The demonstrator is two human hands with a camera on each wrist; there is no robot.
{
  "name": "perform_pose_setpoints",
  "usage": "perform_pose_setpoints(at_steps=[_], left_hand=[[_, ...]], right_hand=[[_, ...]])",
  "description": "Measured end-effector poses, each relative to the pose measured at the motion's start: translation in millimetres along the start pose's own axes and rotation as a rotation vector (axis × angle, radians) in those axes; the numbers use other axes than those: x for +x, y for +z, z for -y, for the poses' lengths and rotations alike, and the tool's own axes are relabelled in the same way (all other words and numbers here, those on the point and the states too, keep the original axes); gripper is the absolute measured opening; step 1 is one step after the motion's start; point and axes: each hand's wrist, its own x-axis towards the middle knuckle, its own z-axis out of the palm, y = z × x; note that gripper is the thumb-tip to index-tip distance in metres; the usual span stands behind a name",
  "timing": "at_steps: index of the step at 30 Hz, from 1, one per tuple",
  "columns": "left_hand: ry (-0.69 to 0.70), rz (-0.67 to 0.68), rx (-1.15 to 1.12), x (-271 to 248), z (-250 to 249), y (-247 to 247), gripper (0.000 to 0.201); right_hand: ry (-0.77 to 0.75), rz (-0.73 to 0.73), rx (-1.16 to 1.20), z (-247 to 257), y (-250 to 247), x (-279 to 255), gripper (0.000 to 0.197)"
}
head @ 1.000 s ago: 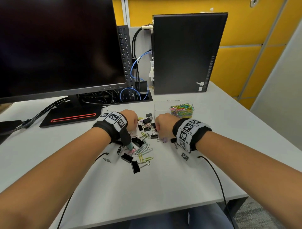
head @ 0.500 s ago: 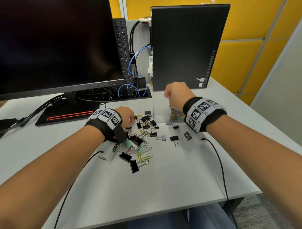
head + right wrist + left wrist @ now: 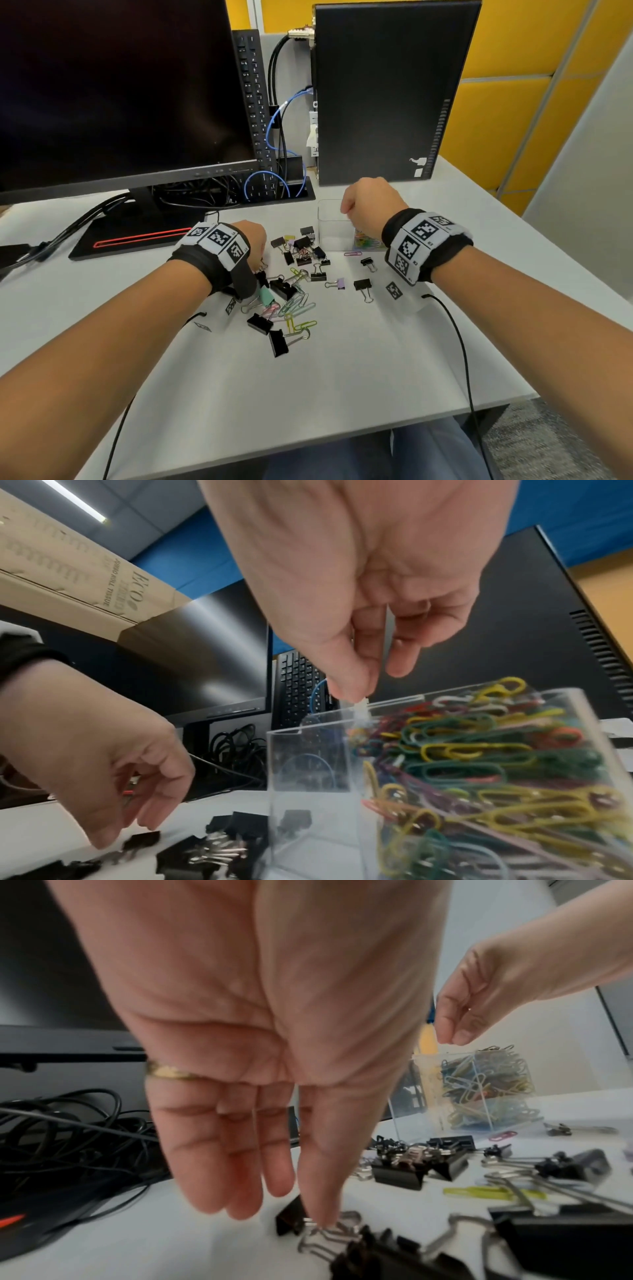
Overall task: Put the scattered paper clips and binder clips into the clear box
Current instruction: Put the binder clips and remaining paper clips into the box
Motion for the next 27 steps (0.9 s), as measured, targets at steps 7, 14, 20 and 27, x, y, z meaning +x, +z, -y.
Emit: perform_pose_setpoints(at_steps=[7,14,20,27], left_hand=[[0.068,0.022,-0.090,-3,1,-5,0.027],[0.128,-0.042,-0.159,-2,6,3,0.021],[0.278,-0.154,-0.206,2,-6,7,0.017],[0.413,-0.088,-0.203,2,-23,12,0.015]], right_hand=[[-0.095,0.384,-0.284,21,16,-20,0.020],[-0.159,0.421,-0.406,23,28,-27,0.018],[-0.171,0.417,-0.336,26,31,-21,0.020],[-0.103,0.497,-0.244,20,35,-19,0.041]])
